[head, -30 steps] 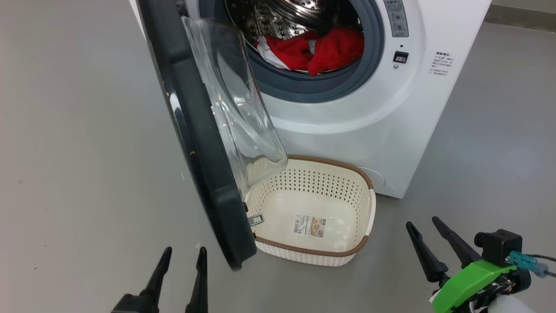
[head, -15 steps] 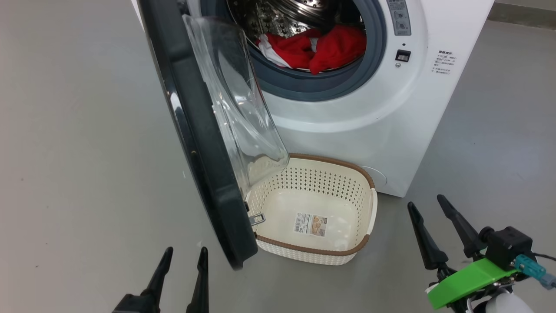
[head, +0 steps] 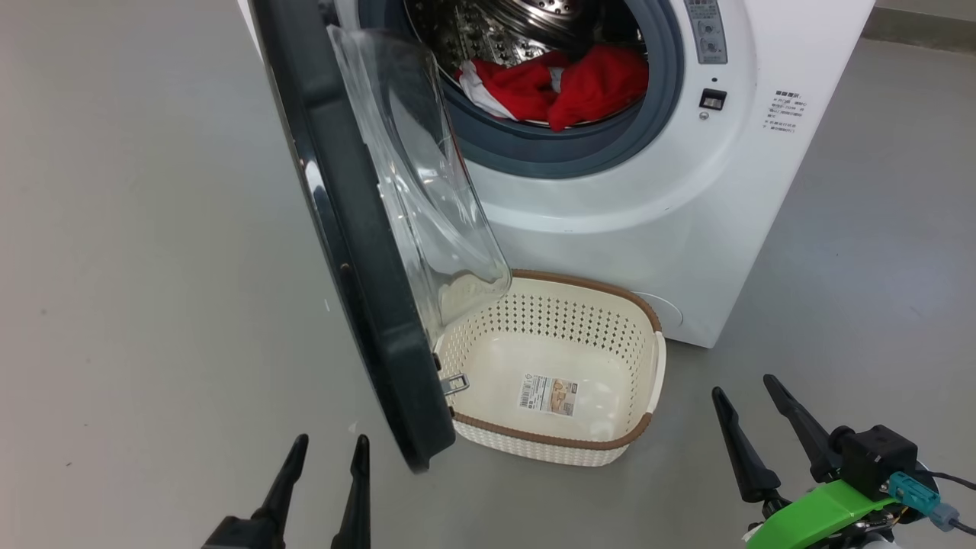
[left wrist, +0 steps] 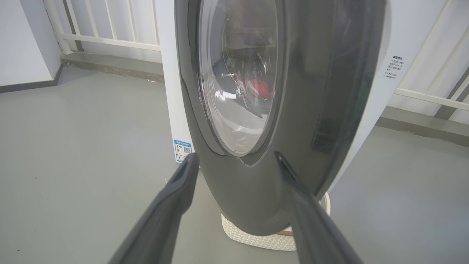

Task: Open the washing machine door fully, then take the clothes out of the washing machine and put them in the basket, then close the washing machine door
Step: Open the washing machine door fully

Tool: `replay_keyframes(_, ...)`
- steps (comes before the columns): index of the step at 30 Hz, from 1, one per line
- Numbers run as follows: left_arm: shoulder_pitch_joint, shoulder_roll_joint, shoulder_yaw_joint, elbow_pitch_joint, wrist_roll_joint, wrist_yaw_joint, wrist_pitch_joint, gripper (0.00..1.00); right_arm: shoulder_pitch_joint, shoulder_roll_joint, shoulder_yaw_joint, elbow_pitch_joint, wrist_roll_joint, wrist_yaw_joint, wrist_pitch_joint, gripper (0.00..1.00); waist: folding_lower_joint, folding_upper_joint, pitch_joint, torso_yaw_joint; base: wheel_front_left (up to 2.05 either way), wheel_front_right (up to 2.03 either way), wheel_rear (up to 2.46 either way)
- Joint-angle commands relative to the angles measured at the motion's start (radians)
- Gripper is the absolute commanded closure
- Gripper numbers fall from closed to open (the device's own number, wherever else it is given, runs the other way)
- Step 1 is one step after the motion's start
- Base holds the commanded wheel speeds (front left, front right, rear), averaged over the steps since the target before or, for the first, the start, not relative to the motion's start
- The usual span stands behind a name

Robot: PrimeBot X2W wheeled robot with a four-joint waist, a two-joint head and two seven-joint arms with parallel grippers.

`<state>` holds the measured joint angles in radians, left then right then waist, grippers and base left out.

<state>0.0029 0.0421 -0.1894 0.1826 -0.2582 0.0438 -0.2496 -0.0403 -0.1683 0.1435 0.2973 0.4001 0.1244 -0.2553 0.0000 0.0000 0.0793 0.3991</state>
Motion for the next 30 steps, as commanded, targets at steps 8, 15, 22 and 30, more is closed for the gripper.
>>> replay_keyframes(8, -0.011, 0.008, 0.042, -0.021, -0.004, 0.004, -0.012, 0.00, 0.004, -0.001, 0.013, -0.019, -0.015, 0.006, -0.006, 0.00, 0.0000, 0.0000, -0.004, -0.002, 0.00, 0.00, 0.00)
replay_keyframes(15, -0.032, 0.008, 0.095, -0.113, -0.052, 0.012, -0.012, 1.00, 0.003, 0.002, 0.010, -0.016, -0.019, 0.006, -0.006, 0.00, 0.0000, 0.0000, -0.005, 0.000, 0.00, 0.00, 0.00)
replay_keyframes(22, -0.078, 0.008, 0.112, -0.340, -0.085, 0.034, -0.012, 1.00, 0.002, 0.001, 0.013, -0.015, -0.019, 0.006, -0.006, 0.00, 0.0000, 0.0000, -0.005, 0.000, 0.00, 0.00, 0.00)
replay_keyframes(30, -0.110, 0.008, -0.068, -0.513, -0.067, 0.044, -0.012, 1.00, -0.006, 0.001, 0.017, -0.021, -0.019, 0.006, -0.006, 0.00, 0.0000, 0.0000, 0.004, -0.005, 0.00, 0.00, 0.00)
